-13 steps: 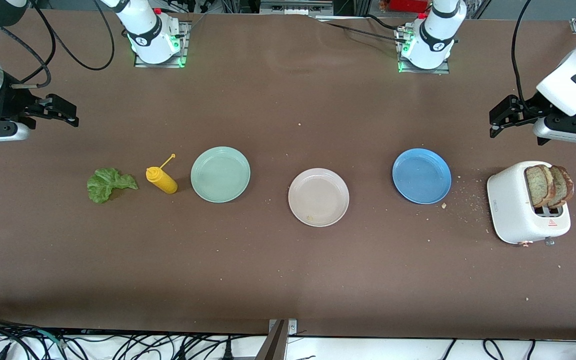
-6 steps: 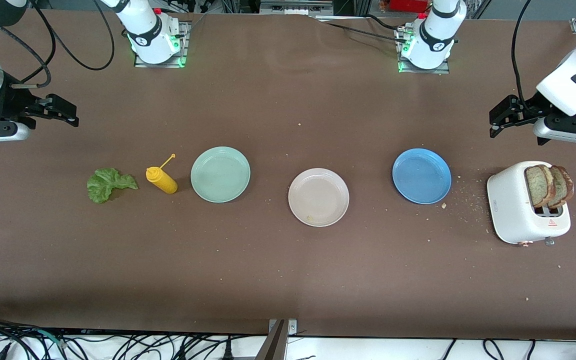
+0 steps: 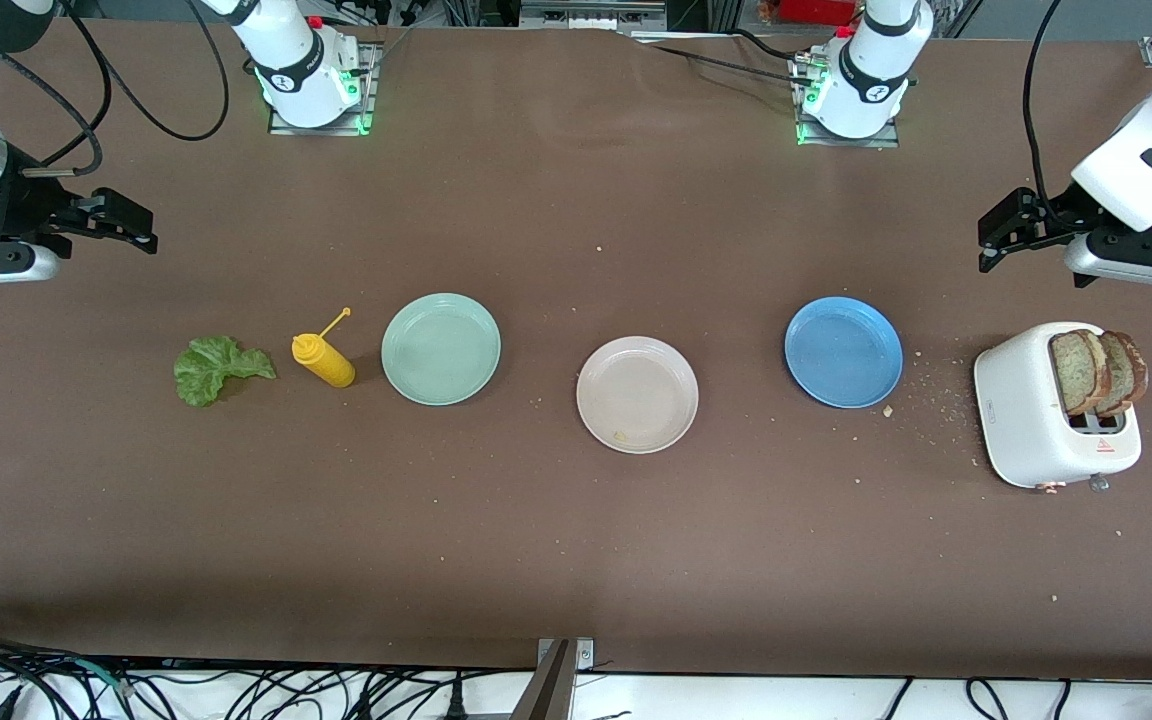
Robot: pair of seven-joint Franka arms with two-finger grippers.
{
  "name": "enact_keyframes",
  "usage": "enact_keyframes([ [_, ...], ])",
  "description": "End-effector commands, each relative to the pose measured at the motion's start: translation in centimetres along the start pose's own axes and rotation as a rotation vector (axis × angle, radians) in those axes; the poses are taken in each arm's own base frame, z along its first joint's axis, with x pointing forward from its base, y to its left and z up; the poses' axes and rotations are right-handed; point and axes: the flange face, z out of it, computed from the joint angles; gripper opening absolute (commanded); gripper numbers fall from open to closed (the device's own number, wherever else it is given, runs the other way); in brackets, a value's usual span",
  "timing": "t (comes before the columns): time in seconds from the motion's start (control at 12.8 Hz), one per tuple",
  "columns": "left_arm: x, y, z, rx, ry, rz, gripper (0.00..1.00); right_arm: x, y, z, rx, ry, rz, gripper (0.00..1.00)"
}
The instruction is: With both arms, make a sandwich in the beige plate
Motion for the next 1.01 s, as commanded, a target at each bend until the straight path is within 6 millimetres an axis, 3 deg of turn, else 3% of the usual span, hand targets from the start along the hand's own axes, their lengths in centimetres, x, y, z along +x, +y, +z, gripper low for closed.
enact_keyframes([
  [0.0, -0.26, -0.13, -0.81, 0.010, -0.007, 0.009, 1.00, 0.08, -0.05, -0.33, -0.013, 0.007, -0.014, 1.00],
  [0.94, -0.56, -0.27, -0.51, 0.006, -0.035, 0.018, 1.00, 0.12, -0.03, -0.32, -0.014, 0.006, -0.014, 1.00],
])
